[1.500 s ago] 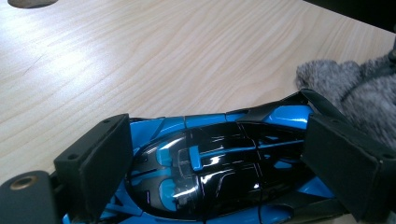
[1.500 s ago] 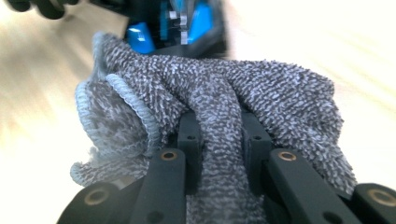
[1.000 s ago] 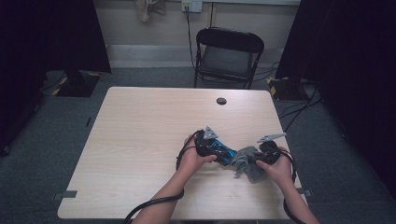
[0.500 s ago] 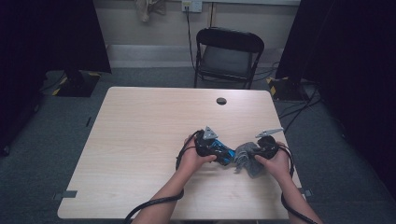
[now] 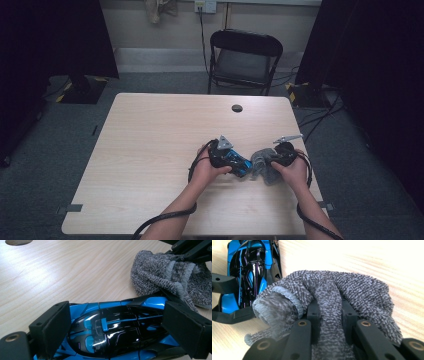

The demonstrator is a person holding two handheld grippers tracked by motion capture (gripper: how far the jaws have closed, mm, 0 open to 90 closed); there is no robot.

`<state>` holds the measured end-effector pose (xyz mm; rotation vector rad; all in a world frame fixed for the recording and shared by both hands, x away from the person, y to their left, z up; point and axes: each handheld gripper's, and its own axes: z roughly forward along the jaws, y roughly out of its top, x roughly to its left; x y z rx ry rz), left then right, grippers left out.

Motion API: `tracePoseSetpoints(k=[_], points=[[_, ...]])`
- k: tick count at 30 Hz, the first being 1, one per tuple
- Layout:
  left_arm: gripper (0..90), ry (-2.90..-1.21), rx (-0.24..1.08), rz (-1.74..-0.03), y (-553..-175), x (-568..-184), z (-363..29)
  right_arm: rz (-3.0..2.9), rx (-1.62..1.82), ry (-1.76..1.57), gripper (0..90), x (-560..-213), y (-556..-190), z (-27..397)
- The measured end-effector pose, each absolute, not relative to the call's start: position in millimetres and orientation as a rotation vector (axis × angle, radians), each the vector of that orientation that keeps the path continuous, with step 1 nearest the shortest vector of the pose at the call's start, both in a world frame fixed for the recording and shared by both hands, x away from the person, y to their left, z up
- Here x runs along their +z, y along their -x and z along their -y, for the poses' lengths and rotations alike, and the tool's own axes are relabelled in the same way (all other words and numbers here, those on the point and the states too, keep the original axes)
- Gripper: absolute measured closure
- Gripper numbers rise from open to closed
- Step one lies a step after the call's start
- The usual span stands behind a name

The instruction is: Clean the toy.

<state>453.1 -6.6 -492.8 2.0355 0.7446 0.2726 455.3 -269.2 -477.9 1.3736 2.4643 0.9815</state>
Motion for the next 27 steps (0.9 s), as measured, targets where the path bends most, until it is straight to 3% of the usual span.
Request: tracePoseSetpoints(k=[27], points=[[10.8,-2.026,0.266,-0.742,-454,-493,4,-2.346,0.981,-1.425,74.8,-466,-470,264]])
